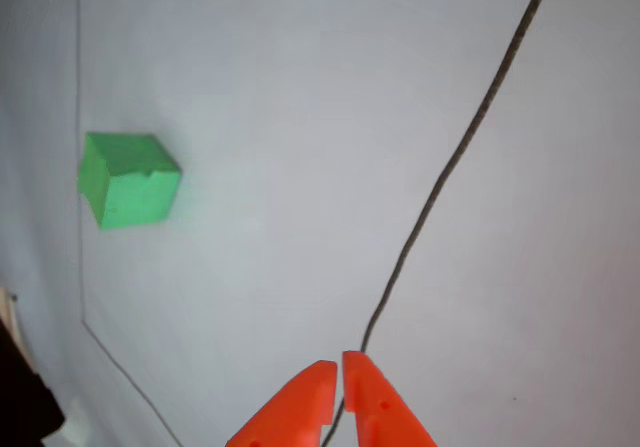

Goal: Grasp the colored block, Place it on the black dot, and then return the arm to the default position.

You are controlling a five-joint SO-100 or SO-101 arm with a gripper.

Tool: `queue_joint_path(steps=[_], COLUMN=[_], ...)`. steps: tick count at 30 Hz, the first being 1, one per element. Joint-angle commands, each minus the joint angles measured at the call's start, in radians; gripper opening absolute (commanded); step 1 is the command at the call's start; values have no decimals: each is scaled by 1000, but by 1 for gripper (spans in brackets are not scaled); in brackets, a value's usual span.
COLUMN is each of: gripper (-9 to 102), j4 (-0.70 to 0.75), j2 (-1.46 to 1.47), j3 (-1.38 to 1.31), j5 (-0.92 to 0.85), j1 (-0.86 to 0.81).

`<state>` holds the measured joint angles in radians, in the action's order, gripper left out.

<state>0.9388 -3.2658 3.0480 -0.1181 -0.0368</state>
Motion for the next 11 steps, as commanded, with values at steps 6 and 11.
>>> queue_joint_path(steps=[6,11], gripper=[0,0], j4=[29,29], j2=[-3,-3], j3=[-17,-17], j5=[2,-2], j1=[2,2])
